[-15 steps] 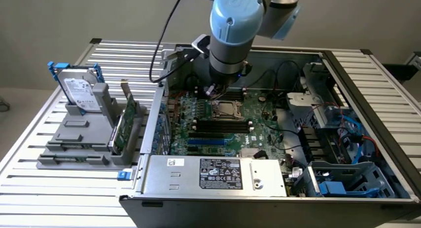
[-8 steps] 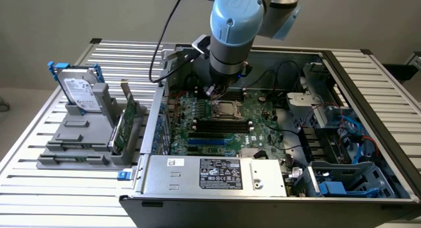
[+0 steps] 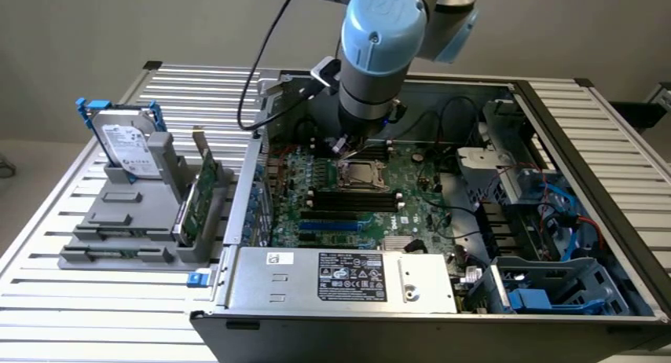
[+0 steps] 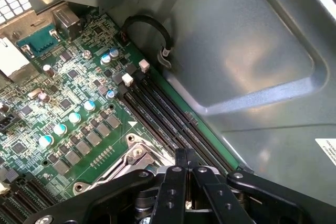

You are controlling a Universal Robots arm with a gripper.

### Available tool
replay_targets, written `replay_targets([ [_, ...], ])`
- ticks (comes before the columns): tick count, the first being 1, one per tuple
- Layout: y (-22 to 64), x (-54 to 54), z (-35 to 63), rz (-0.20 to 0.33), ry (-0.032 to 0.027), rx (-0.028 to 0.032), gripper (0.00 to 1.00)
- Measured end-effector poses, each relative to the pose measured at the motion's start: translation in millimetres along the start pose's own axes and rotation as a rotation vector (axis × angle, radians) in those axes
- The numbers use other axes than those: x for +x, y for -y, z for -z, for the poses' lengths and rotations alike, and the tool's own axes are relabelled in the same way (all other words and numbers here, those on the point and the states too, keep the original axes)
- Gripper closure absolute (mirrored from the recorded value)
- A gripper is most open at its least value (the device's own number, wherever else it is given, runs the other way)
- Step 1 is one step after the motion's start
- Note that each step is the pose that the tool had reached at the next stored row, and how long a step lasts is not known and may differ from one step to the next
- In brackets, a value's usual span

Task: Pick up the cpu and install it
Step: 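Install the first cpu locking lever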

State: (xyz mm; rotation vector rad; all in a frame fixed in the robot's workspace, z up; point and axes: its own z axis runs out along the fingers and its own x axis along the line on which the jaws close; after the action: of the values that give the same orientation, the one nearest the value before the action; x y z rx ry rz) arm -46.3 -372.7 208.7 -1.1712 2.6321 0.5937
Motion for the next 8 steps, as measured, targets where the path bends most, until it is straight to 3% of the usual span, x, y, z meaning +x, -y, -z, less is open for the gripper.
replay_targets([
  [8,0.1,-4.3,-2.2,0.000,0.0000,0.0000,0.89],
])
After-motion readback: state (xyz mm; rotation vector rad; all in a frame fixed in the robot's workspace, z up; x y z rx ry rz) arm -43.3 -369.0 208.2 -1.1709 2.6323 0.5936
